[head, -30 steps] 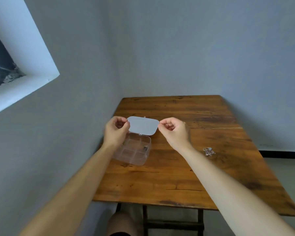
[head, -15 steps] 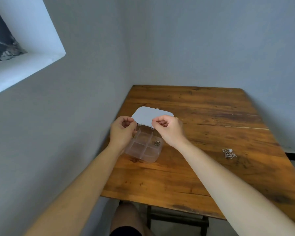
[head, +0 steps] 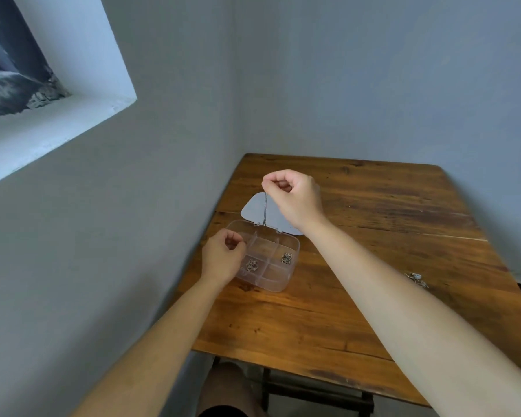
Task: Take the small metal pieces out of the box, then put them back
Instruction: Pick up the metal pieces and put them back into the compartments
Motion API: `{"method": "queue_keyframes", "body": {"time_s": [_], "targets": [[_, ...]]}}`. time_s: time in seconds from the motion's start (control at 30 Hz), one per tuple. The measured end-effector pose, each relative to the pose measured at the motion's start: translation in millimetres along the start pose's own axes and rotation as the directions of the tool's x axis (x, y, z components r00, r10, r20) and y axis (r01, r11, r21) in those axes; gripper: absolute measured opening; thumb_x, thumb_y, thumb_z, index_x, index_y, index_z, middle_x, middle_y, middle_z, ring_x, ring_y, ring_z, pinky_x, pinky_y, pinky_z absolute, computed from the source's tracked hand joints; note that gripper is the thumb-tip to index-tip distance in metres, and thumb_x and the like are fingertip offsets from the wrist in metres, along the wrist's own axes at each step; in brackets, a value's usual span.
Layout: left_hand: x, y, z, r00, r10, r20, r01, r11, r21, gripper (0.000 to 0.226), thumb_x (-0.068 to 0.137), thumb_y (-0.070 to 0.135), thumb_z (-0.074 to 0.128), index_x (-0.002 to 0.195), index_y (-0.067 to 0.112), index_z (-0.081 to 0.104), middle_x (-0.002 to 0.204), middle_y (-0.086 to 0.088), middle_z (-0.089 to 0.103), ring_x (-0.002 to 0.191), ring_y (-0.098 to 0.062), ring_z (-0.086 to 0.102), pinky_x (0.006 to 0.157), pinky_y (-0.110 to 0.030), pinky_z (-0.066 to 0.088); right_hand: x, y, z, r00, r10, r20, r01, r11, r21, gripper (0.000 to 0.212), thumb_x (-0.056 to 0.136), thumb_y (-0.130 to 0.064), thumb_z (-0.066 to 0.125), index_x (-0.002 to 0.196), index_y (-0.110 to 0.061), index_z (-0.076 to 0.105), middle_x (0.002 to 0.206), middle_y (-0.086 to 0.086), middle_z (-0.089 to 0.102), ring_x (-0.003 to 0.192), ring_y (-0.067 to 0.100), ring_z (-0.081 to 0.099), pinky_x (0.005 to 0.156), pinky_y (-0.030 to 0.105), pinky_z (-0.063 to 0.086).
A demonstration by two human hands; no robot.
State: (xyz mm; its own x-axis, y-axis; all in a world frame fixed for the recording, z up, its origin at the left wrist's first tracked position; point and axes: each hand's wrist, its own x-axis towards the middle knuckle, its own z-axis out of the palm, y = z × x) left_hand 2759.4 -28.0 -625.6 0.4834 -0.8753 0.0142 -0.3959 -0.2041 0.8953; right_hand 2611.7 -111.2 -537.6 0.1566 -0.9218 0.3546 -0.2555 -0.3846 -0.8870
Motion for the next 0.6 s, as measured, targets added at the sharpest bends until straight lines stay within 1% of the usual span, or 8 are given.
{"method": "queue_keyframes", "body": {"time_s": [0.07,0.13,0.2,0.27,0.37,0.47,0.57,0.6], "targets": [[-2,-5,1,0.999,0.005,-0.034,-0.006,1.000,-0.012,0.012,0.087,0.011,0.068,0.086,0.022,0.065,0.084,0.006,0.066,0.078,-0.011,0.061,0.064,-0.018,0.044,-7,13,6,0.998,0.029,0.047,-0.025,0.997,-0.068,0.008,0.089,-0.022,0.070,0.093,-0.022,0.077,0.085,-0.012,0.072,0.076,-0.002,0.061,0.067,0.008,0.047],[-4,-10,2,0.998,-0.007,-0.067,0.003,0.998,-0.062,0.010,0.087,0.012,0.069,0.086,0.021,0.066,0.084,0.005,0.067,0.079,-0.011,0.062,0.064,-0.018,0.044,-16,34,12,0.984,0.095,0.150,-0.060,0.974,-0.219,0.013,0.091,-0.027,0.068,0.099,-0.022,0.077,0.091,-0.011,0.072,0.084,0.002,0.063,0.078,0.017,0.051],[-5,-11,2,0.995,-0.022,-0.094,0.010,0.993,-0.120,0.010,0.087,0.011,0.069,0.086,0.020,0.066,0.084,0.004,0.067,0.080,-0.011,0.063,0.065,-0.018,0.044,-27,53,15,0.932,0.196,0.303,-0.068,0.920,-0.387,0.022,0.094,-0.032,0.064,0.110,-0.021,0.074,0.107,-0.004,0.072,0.099,0.012,0.064,0.085,0.025,0.051],[-6,-10,2,0.996,-0.025,-0.091,0.013,0.992,-0.127,0.012,0.087,0.010,0.069,0.086,0.021,0.065,0.084,0.005,0.066,0.079,-0.010,0.061,0.065,-0.016,0.043,-35,65,15,0.882,0.256,0.396,-0.034,0.872,-0.488,0.031,0.096,-0.037,0.062,0.120,-0.020,0.071,0.118,-0.001,0.070,0.106,0.016,0.064,0.086,0.029,0.052],[-6,-6,0,0.998,-0.019,-0.067,0.012,0.995,-0.100,0.012,0.089,0.011,0.068,0.087,0.023,0.064,0.087,0.005,0.066,0.083,-0.012,0.062,0.065,-0.017,0.045,-34,61,4,0.896,0.238,0.376,-0.030,0.875,-0.483,0.034,0.097,-0.041,0.059,0.123,-0.021,0.069,0.121,-0.002,0.069,0.110,0.018,0.062,0.086,0.030,0.051],[-6,5,2,0.998,-0.013,-0.056,0.007,0.994,-0.107,0.012,0.089,0.013,0.069,0.088,0.023,0.064,0.090,0.003,0.067,0.089,-0.019,0.065,0.073,-0.025,0.050,-30,50,-20,0.934,0.191,0.301,-0.027,0.880,-0.474,0.034,0.097,-0.040,0.058,0.123,-0.022,0.069,0.122,-0.005,0.068,0.105,0.013,0.062,0.085,0.028,0.049],[-13,21,11,0.996,0.080,-0.048,-0.082,0.996,-0.038,0.009,0.089,0.014,0.067,0.091,0.023,0.065,0.091,0.007,0.067,0.091,-0.016,0.064,0.079,-0.028,0.052,-39,47,-51,0.962,0.170,0.214,-0.057,0.890,-0.452,0.031,0.097,-0.039,0.057,0.120,-0.024,0.070,0.119,-0.008,0.069,0.098,0.008,0.062,0.084,0.029,0.054],[-18,27,17,0.992,0.115,-0.044,-0.115,0.993,-0.008,0.009,0.089,0.016,0.067,0.094,0.023,0.066,0.094,0.008,0.068,0.093,-0.013,0.064,0.079,-0.026,0.051,-45,49,-63,0.966,0.177,0.187,-0.076,0.890,-0.450,0.030,0.097,-0.040,0.058,0.120,-0.026,0.070,0.118,-0.008,0.070,0.098,0.008,0.063,0.083,0.029,0.054]]}}
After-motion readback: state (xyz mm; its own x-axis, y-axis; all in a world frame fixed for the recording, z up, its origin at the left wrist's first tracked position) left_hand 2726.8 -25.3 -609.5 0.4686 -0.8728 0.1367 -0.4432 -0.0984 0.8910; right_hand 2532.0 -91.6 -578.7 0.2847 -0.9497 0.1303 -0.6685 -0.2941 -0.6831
